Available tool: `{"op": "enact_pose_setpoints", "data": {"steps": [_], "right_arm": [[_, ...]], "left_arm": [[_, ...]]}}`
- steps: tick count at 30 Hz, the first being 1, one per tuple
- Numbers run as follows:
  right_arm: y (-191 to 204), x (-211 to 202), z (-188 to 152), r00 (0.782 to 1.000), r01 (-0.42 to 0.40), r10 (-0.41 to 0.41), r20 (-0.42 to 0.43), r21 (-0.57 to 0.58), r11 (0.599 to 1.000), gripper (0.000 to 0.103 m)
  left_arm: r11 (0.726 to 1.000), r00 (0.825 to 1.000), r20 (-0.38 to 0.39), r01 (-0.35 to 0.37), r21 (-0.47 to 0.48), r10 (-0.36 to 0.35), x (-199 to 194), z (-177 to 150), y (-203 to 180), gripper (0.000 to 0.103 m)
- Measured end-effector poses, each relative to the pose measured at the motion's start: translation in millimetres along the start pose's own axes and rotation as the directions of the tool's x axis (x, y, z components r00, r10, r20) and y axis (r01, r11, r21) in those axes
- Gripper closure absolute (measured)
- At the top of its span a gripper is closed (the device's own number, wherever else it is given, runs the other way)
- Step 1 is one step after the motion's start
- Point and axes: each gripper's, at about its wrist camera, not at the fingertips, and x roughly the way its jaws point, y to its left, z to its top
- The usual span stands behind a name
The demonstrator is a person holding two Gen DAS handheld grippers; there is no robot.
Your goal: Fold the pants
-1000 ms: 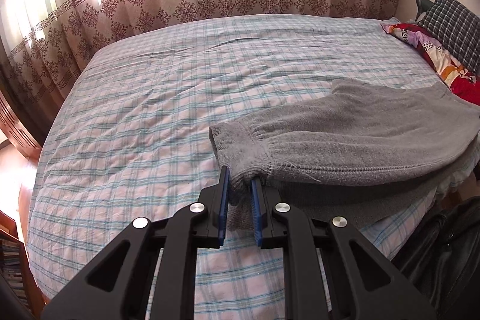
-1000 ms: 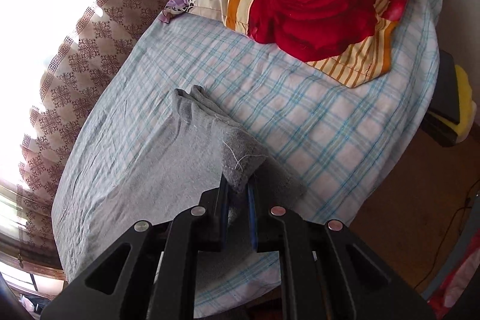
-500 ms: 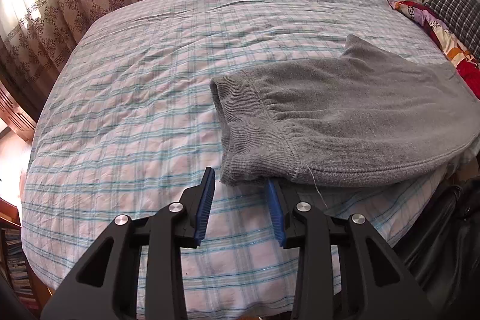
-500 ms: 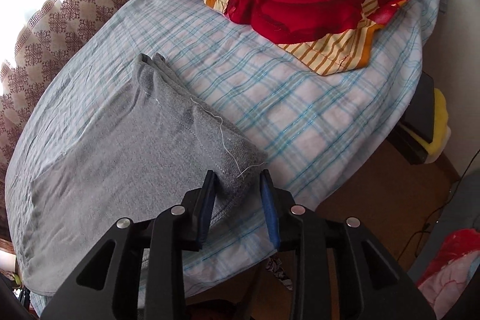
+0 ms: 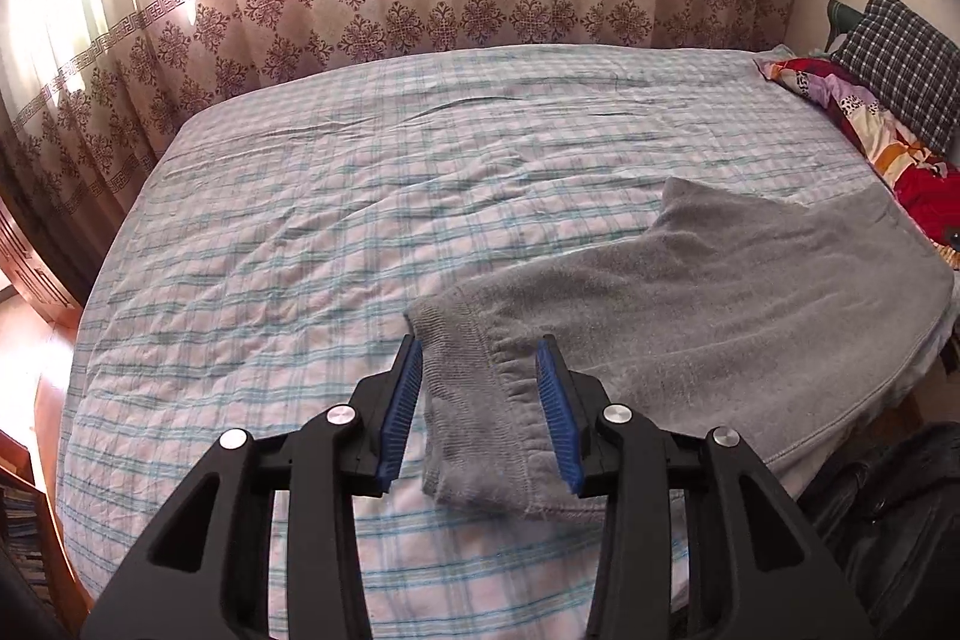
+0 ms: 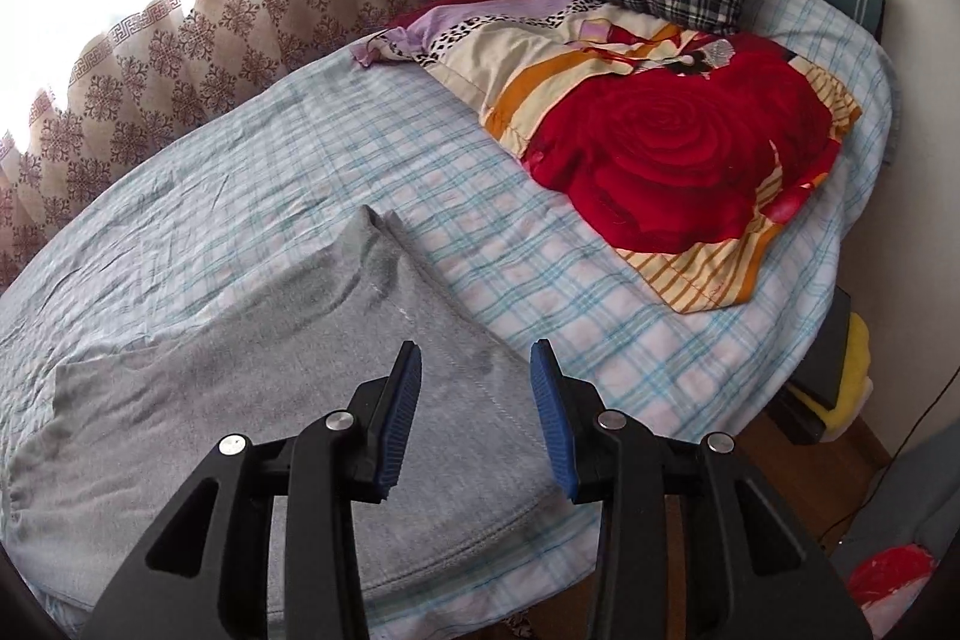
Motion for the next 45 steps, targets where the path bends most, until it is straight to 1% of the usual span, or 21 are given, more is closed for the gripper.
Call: {"op": "enact_pose_setpoints", "data": {"steps": [2, 6, 8, 10, 11, 12, 16, 17, 19, 20, 21, 23, 26, 28, 30, 31, 34, 35, 39, 43, 45], "right_arm": [[22, 15, -2, 0.998, -0.054, 0.052, -0.030, -0.060, 0.997, 0.065], [46, 57, -7, 0.993, -0.060, 0.045, -0.110, -0.138, 0.989, 0.065], [46, 78, -8, 0.990, -0.033, 0.010, -0.144, -0.158, 0.987, 0.065], [39, 97, -8, 0.986, -0.006, -0.019, -0.165, -0.154, 0.988, 0.065], [36, 103, -8, 0.985, -0.016, -0.009, -0.170, -0.145, 0.989, 0.065], [36, 105, -7, 0.986, -0.015, -0.010, -0.168, -0.143, 0.990, 0.065], [56, 98, -6, 0.983, 0.057, -0.088, -0.159, -0.191, 0.980, 0.065], [65, 92, -6, 0.985, 0.037, -0.070, -0.158, -0.199, 0.979, 0.064], [91, 78, -5, 0.989, -0.020, -0.015, -0.148, -0.233, 0.972, 0.064], [108, 72, -5, 0.990, -0.059, 0.022, -0.142, -0.259, 0.964, 0.064], [127, 67, -4, 0.987, -0.111, 0.071, -0.147, -0.282, 0.953, 0.063], [166, 66, -3, 0.967, -0.228, 0.176, -0.182, -0.317, 0.921, 0.055], [233, 69, -9, 0.920, -0.380, 0.300, -0.253, -0.378, 0.845, 0.053], [275, 73, -19, 0.874, -0.471, 0.364, -0.321, -0.381, 0.795, 0.053], [313, 75, -31, 0.836, -0.534, 0.397, -0.379, -0.392, 0.749, 0.053], [330, 75, -38, 0.823, -0.554, 0.404, -0.399, -0.411, 0.724, 0.053], [370, 83, -56, 0.816, -0.565, 0.382, -0.433, -0.460, 0.685, 0.053], [380, 90, -60, 0.818, -0.560, 0.367, -0.443, -0.466, 0.685, 0.053], [406, 123, -64, 0.854, -0.493, 0.288, -0.432, -0.498, 0.714, 0.054], [420, 132, -69, 0.890, -0.440, 0.255, -0.378, -0.562, 0.701, 0.051], [421, 133, -71, 0.898, -0.427, 0.252, -0.361, -0.572, 0.700, 0.051]], "left_arm": [[0.999, 1.000, -0.020, 0.024, 0.027, -0.023, 21, 6, -21, 0.062], [0.999, 0.994, -0.111, -0.018, 0.029, 0.021, 73, 6, -40, 0.062], [0.996, 0.981, -0.176, -0.086, -0.001, 0.084, 102, 2, -32, 0.063], [0.987, 0.960, -0.243, -0.154, -0.040, 0.140, 130, -7, -15, 0.063], [0.987, 0.957, -0.264, -0.146, -0.073, 0.122, 139, -11, -6, 0.062], [0.986, 0.960, -0.258, -0.133, -0.098, 0.104, 141, -12, -2, 0.062], [0.985, 0.957, -0.253, -0.161, -0.054, 0.143, 130, -7, -10, 0.062], [0.986, 0.957, -0.255, -0.156, -0.056, 0.137, 127, -5, -11, 0.061], [0.989, 0.963, -0.243, -0.133, -0.060, 0.115, 118, -3, -13, 0.051], [0.990, 0.966, -0.234, -0.126, -0.060, 0.109, 114, -2, -16, 0.046], [0.992, 0.969, -0.225, -0.113, -0.058, 0.097, 110, -1, -18, 0.044], [0.994, 0.973, -0.217, -0.094, -0.058, 0.079, 104, 1, -22, 0.043], [0.996, 0.976, -0.209, -0.071, -0.060, 0.056, 100, 1, -26, 0.043], [0.996, 0.976, -0.211, -0.065, -0.065, 0.050, 99, 0, -27, 0.043], [0.995, 0.976, -0.213, -0.061, -0.075, 0.044, 101, -1, -25, 0.043], [0.995, 0.975, -0.216, -0.061, -0.082, 0.042, 103, -2, -24, 0.043], [0.992, 0.972, -0.233, -0.057, -0.110, 0.029, 112, -5, -16, 0.043], [0.990, 0.970, -0.240, -0.056, -0.126, 0.024, 115, -7, -12, 0.043], [0.988, 0.969, -0.241, -0.077, -0.134, 0.043, 122, -11, -5, 0.043], [0.988, 0.968, -0.247, -0.085, -0.128, 0.051, 127, -14, -2, 0.043], [0.987, 0.967, -0.249, -0.092, -0.130, 0.057, 128, -13, -3, 0.043]]}}
